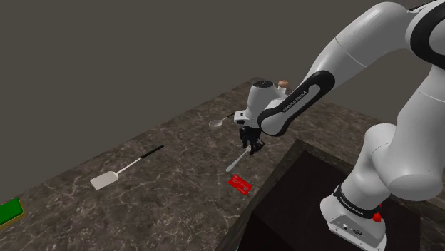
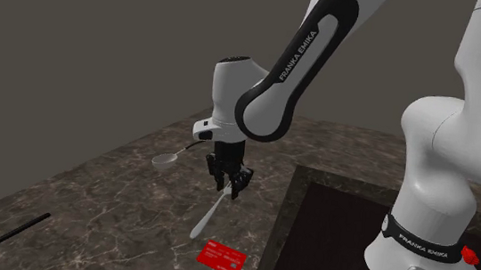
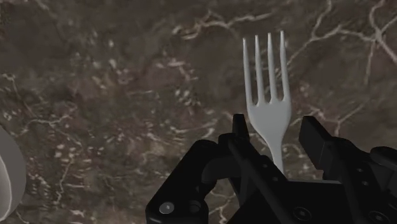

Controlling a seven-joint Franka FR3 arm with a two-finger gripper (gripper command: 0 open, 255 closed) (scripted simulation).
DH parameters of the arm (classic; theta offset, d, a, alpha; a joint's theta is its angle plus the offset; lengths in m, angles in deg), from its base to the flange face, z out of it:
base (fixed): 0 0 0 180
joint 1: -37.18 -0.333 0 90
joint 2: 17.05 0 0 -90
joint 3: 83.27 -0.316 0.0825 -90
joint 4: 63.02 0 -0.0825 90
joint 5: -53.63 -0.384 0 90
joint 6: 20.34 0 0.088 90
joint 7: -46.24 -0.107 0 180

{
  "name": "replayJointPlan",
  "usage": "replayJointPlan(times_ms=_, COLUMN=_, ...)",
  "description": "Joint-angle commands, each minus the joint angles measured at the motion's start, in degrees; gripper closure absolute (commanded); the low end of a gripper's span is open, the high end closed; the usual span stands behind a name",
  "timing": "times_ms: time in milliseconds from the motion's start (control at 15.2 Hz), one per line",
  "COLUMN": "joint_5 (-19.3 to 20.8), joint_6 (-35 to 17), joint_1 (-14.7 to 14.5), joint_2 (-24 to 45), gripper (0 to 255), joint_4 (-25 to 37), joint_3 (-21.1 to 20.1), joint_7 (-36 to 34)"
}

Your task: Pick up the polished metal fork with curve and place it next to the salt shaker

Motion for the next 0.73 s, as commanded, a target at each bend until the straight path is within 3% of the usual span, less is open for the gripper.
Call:
replayJointPlan(times_ms=0, joint_5=0.01, joint_6=-0.32, joint_1=0.04, joint_2=0.27, gripper=255, joint_4=0.11, joint_3=0.05, joint_7=-0.03)
replayJointPlan(times_ms=198, joint_5=0.01, joint_6=-0.37, joint_1=0.03, joint_2=0.28, gripper=255, joint_4=0.07, joint_3=0.04, joint_7=-0.04)
replayJointPlan(times_ms=660, joint_5=2.23, joint_6=5.99, joint_1=0.13, joint_2=-5.64, gripper=255, joint_4=0.64, joint_3=0.17, joint_7=-1.44)
